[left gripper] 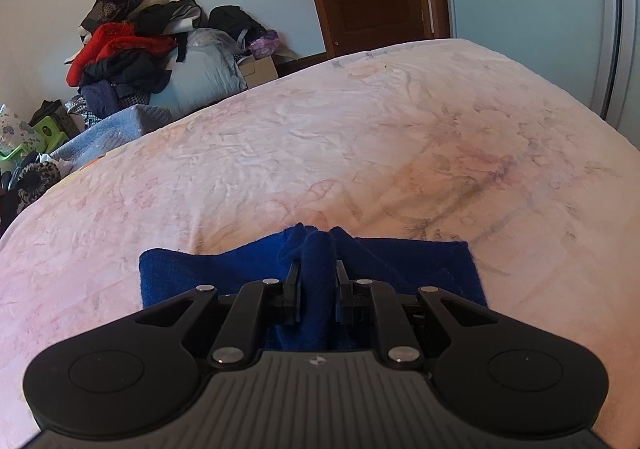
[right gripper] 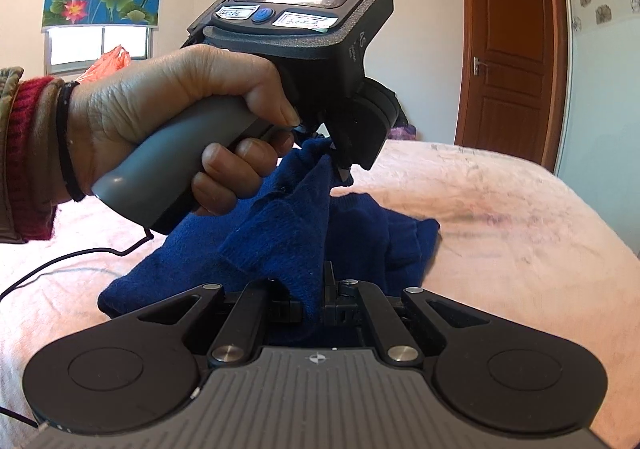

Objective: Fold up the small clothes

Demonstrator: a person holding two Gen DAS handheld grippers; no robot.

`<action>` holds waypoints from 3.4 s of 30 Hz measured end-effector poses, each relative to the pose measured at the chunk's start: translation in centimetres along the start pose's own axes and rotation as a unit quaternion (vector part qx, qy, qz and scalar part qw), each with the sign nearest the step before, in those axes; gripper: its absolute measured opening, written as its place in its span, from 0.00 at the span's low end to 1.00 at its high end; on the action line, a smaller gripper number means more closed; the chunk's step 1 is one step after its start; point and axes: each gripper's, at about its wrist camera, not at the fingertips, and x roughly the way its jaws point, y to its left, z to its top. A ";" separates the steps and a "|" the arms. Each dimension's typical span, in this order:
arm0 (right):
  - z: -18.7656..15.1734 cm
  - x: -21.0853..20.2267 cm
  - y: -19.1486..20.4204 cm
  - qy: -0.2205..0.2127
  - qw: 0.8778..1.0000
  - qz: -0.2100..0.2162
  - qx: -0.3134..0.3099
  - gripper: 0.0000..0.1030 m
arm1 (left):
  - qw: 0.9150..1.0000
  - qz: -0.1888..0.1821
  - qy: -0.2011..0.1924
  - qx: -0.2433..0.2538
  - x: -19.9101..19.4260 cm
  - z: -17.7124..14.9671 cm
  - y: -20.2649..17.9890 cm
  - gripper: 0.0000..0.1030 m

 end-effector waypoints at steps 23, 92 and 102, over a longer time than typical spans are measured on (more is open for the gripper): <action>-3.5 4.4 -9.2 0.073 0.938 0.114 0.319 0.21 | 0.993 0.011 -0.077 -0.085 -1.4 2.7 4.4 0.80; 2.8 7.6 -10.8 0.126 0.980 0.047 0.148 0.74 | 0.999 -0.007 -0.029 -0.033 -6.6 -14.0 7.5 0.83; 0.3 7.1 -12.4 0.175 0.928 0.229 0.235 0.71 | 0.959 -0.179 0.000 -0.218 -5.3 -18.9 14.6 0.91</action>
